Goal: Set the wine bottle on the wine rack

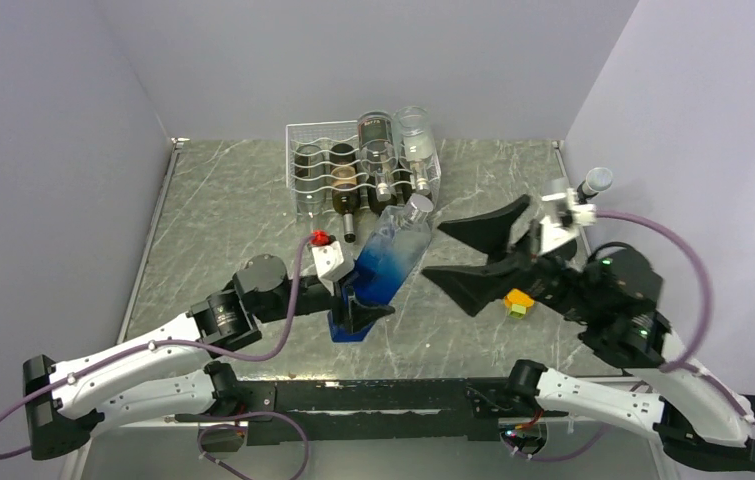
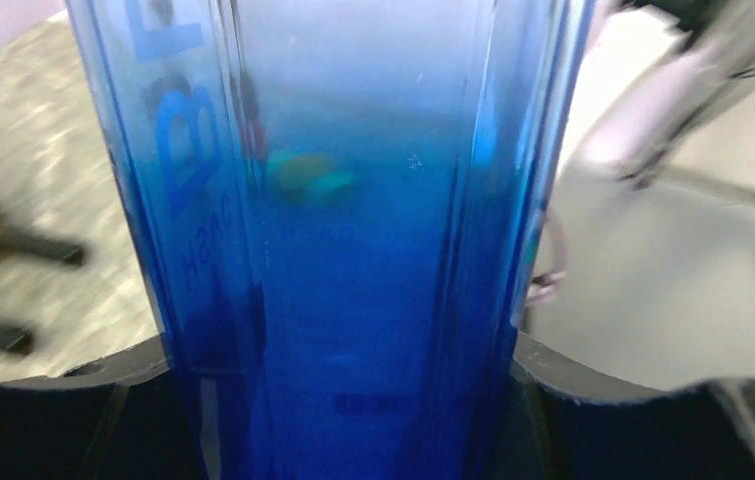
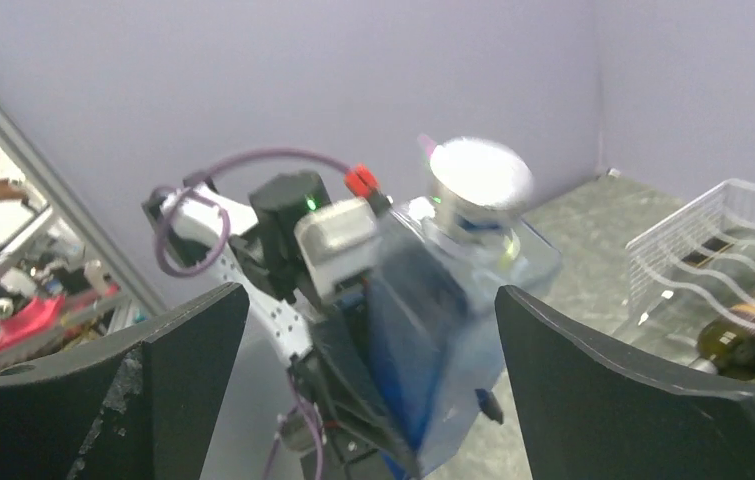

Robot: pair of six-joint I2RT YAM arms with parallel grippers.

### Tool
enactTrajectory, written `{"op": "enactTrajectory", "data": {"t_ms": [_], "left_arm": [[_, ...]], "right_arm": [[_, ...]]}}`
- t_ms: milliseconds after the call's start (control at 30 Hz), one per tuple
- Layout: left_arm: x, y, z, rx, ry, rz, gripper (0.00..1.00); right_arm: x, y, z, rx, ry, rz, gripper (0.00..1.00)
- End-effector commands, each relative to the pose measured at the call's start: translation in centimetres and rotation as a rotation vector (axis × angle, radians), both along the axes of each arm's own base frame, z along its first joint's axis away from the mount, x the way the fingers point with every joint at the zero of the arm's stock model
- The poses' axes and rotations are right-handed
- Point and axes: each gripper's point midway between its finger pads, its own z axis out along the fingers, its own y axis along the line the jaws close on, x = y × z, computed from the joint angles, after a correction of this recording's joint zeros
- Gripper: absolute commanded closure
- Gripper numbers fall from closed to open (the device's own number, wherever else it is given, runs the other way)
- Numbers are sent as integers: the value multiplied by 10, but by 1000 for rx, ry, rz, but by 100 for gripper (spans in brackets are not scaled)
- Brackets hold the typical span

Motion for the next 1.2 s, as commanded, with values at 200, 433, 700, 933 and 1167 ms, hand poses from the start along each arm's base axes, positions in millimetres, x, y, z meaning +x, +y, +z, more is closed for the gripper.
{"op": "enactTrajectory", "data": {"t_ms": [200,433,700,933,1167], "left_arm": [[69,35,2,238,-425,316,99],[90,52,12,308,-715,419,99],[106,56,-21,613,-950,333,99],[119,59,-18,673,-1139,385,99],[123,68,-30,713,-1310,436,99]], "right_arm": [[10,-39,28,-65,68,-162,1],[16,-20,-21,-285,157,-138,2],[41,-9,-60,-478,200,-216,0],[44,2,-115,-648,264,-166,0],[39,24,-177,-770,319,-27,0]]}}
